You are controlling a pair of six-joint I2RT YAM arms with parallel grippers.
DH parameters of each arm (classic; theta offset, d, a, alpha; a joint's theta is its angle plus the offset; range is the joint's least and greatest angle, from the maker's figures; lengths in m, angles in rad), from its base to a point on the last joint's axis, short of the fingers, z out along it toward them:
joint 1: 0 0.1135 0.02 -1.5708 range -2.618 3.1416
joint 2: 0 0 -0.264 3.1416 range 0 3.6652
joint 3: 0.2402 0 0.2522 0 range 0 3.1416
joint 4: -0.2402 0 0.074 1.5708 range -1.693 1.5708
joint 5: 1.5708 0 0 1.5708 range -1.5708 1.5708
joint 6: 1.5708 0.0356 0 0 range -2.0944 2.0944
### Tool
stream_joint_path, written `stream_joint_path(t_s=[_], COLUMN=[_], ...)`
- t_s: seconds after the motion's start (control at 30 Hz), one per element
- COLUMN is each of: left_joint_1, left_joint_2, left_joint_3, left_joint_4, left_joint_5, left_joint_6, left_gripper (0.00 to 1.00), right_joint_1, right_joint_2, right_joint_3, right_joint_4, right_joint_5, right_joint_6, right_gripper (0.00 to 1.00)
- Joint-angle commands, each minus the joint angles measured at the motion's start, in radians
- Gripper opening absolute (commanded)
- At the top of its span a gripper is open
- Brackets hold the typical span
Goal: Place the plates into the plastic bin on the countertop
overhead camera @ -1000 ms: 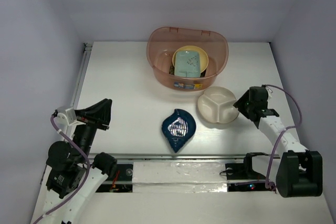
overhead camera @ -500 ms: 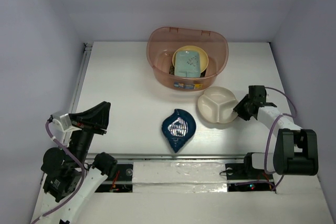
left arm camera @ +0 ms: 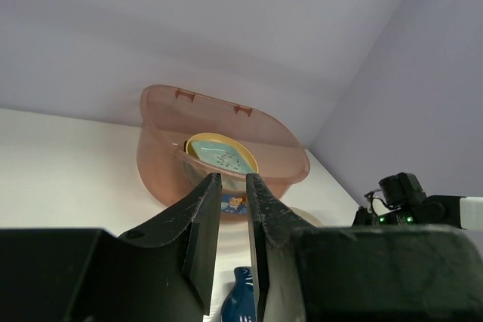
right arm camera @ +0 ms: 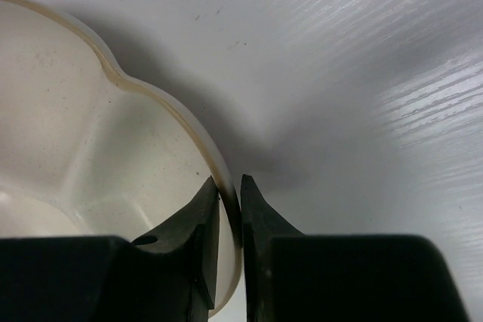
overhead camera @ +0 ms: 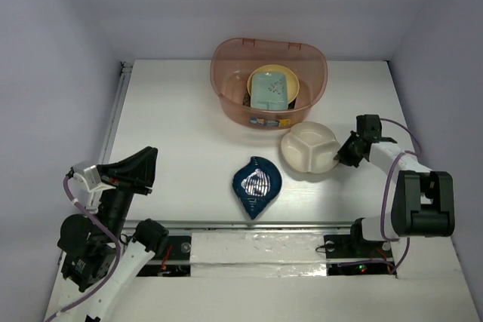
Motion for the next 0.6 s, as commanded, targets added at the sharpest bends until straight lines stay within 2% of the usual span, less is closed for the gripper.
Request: stream_joint_path(t_s=[0.0, 0.07, 0.17, 0.27, 0.33, 0.57], left_joint_1=[-0.006, -0.006, -0.006, -0.015, -0.015, -0.015], left_joint_2=[-0.015, -0.017, -0.015, -0.015, -0.015, 0.000], left_joint_3=[0.015, 0.013, 0.015, 0.015, 0.015, 0.015], left_joint_4=[0.048, 0.047, 0.047, 0.048, 0.048, 0.045], left_joint_5=[-0.009, -0.010, -0.005, -0.003, -0.006, -0.013], left_joint_6=[0.011, 0.012, 0.012, 0.012, 0.012, 0.012], left_gripper=[0.18, 0.18, 0.18, 0.18, 0.18, 0.18], right_joint_1=[0.000, 0.000, 0.000, 0.000, 0.000, 0.000], right_joint_2=[0.008, -0.014, -0.127, -0.309, -0.432, -0.633], right_joint_3=[0.048, 0.037, 0.016, 0.019, 0.043, 0.210], right_joint_4=[0.002, -0.010, -0.048, -0.097, -0.148, -0.350], right_joint_5=[0.029, 0.067, 0.081, 0.066, 0.046, -0.076], right_joint_6=[0.011, 0.016, 0.020, 0.016, -0.004, -0.088], right_gripper=[0.00, 0.00, 0.00, 0.00, 0.00, 0.00])
